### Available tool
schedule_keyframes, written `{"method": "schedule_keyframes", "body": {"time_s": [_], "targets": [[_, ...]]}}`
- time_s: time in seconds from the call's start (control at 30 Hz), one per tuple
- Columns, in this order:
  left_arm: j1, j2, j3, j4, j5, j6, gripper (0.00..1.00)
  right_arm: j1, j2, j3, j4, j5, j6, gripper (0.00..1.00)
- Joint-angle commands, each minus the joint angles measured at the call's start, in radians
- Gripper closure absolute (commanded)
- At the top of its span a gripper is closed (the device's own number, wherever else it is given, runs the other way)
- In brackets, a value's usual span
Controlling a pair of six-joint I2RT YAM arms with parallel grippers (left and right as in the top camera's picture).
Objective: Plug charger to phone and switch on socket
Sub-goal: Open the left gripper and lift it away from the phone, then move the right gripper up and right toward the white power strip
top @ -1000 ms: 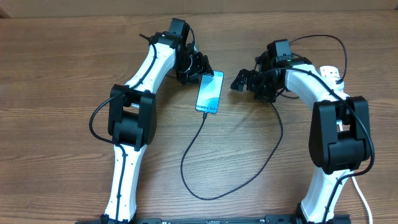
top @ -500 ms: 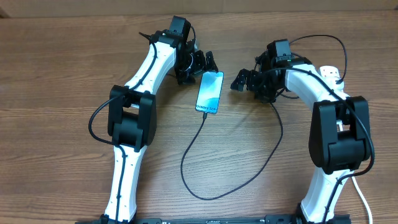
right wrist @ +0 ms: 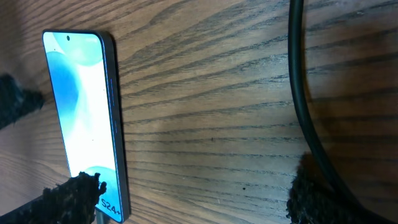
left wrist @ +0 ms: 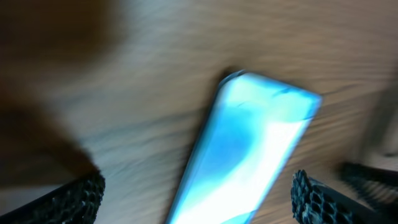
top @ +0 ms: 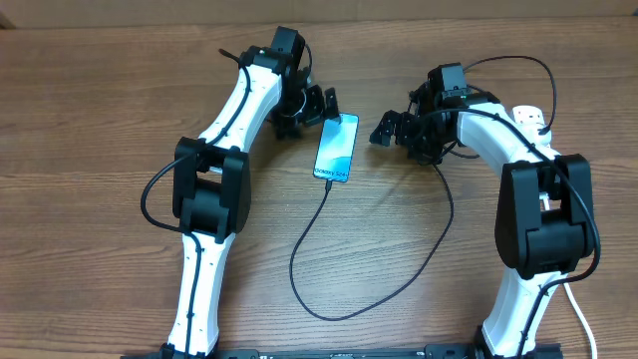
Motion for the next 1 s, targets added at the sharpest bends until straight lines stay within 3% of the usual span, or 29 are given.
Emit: {"method": "schedule_keyframes", "body": {"time_s": [0.0, 0.17, 0.37, 0.97], "targets": [[0.005, -0.054, 0.070, -0.105, -0.200, 0.031, 0.00, -0.001, 0.007, -0.027, -0.001, 0.048, -0.005, 0.00], [-0.012, -0.189, 0.182, -0.329, -0.328, 0.045, 0.00, -0.001, 0.007, -0.027, 0.000, 0.048, -0.005, 0.00], [-0.020, -0.312, 0.186, -0.457, -0.329, 0.045, 0.00, -0.001, 0.007, -0.027, 0.002, 0.048, -0.004, 0.00], [-0.020, -0.311, 0.182, -0.460, -0.330, 0.045, 0.00, -0.001, 0.007, -0.027, 0.003, 0.048, -0.004, 0.00]]}}
